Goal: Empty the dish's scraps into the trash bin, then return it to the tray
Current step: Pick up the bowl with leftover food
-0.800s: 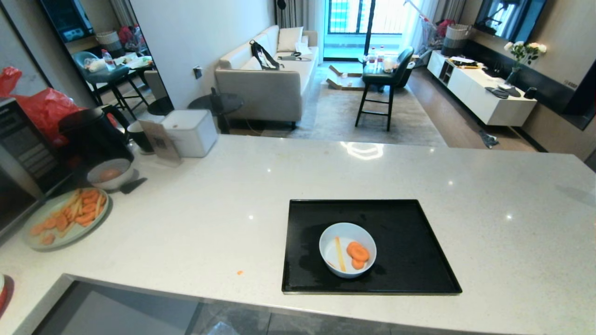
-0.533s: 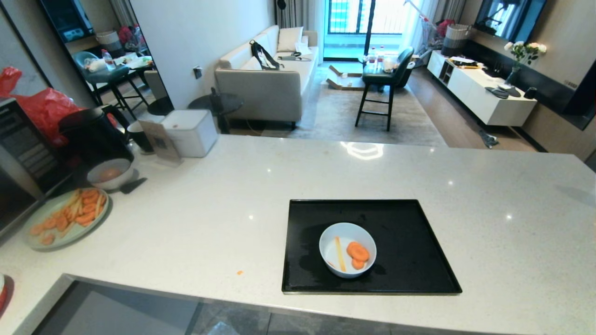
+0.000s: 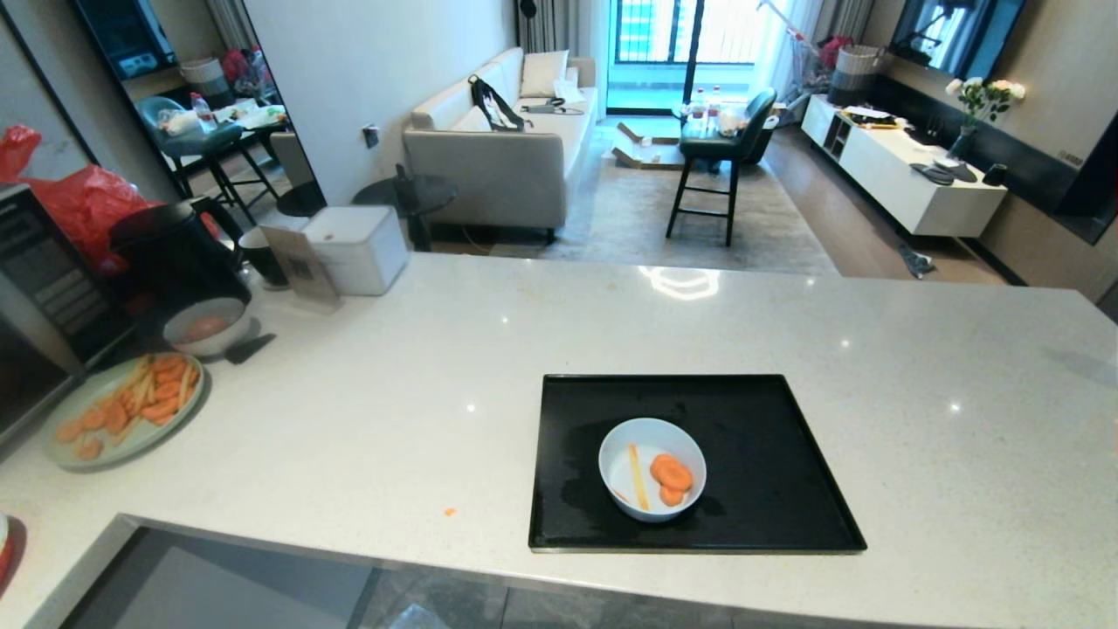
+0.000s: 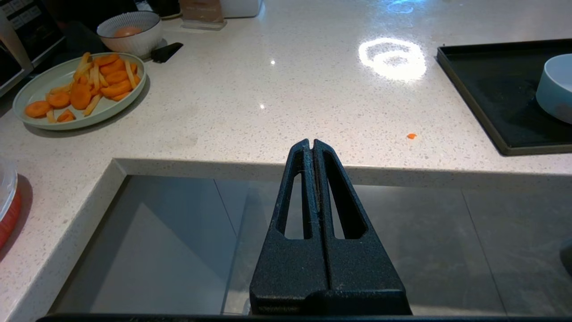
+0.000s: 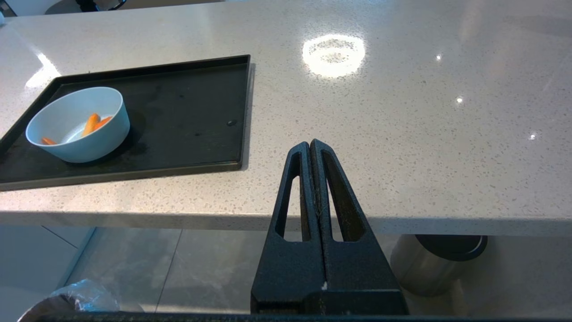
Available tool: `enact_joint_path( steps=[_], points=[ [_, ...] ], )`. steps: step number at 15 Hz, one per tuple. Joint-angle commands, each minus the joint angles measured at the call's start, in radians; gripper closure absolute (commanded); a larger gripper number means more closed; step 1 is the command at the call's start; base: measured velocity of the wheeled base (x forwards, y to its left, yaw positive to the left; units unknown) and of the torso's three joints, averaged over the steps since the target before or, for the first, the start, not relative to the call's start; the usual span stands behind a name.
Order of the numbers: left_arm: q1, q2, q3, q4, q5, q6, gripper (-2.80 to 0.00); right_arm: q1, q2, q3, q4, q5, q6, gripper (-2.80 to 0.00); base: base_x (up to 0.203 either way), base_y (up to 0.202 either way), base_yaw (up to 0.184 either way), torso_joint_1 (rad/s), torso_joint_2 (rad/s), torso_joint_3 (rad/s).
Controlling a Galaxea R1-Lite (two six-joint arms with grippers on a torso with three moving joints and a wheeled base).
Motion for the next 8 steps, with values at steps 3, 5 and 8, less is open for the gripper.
enact_joint_path(
  steps=[3,5,8],
  points=[
    [0.0,0.002,0.0,0.0,-0.001,0.0,0.0,0.0,0.0,0.001,-0.001,0.001,0.0,0.0,0.0,0.0,0.0,0.0,0.0,0.0],
    [0.0,0.0,0.0,0.0,0.001,0.0,0.0,0.0,0.0,0.001,0.0,0.0,-0.001,0.0,0.0,0.0,0.0,0.0,0.0,0.0],
    [0.0,0.0,0.0,0.0,0.001,0.001,0.0,0.0,0.0,0.001,0.001,0.001,-0.016,0.0,0.0,0.0,0.0,0.0,0.0,0.0]
  ],
)
